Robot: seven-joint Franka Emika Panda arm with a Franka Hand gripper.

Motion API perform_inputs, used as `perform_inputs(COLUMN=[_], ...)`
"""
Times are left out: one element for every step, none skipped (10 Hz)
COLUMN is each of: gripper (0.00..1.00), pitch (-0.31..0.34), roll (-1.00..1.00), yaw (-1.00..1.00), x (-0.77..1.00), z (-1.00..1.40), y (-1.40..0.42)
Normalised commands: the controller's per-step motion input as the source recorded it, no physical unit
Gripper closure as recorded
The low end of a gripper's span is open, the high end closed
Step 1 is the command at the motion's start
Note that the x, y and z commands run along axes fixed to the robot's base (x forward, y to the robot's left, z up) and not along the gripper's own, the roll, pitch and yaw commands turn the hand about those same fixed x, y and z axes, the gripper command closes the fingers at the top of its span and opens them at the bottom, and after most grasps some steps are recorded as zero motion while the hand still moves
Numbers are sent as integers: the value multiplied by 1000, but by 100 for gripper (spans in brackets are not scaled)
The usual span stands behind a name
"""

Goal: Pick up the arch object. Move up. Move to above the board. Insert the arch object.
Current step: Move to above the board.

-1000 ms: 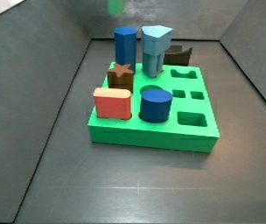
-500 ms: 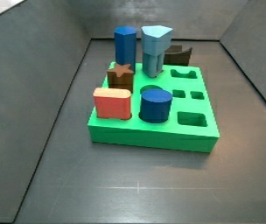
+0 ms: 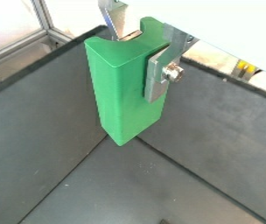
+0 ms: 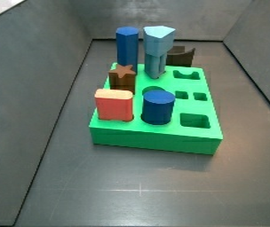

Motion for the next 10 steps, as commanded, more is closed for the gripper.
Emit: perform_inputs(gripper=[100,100,100,100,100,100,100,100,100,100], pitch=[99,98,199,175,99,43,17,2,-2,-3], roll=[54,47,50,59,48,10,10,2,2,3], yaw=[18,18,343,328,207,117,65,42,23,19], x=[16,15,72,74,70,69,68,66,64,64], z=[402,239,-27,-44,-42,-41,-40,-38,-38,-38], y=[-10,-5,-1000,-1000,-1000,-1000,-1000,-1000,-1000,-1000])
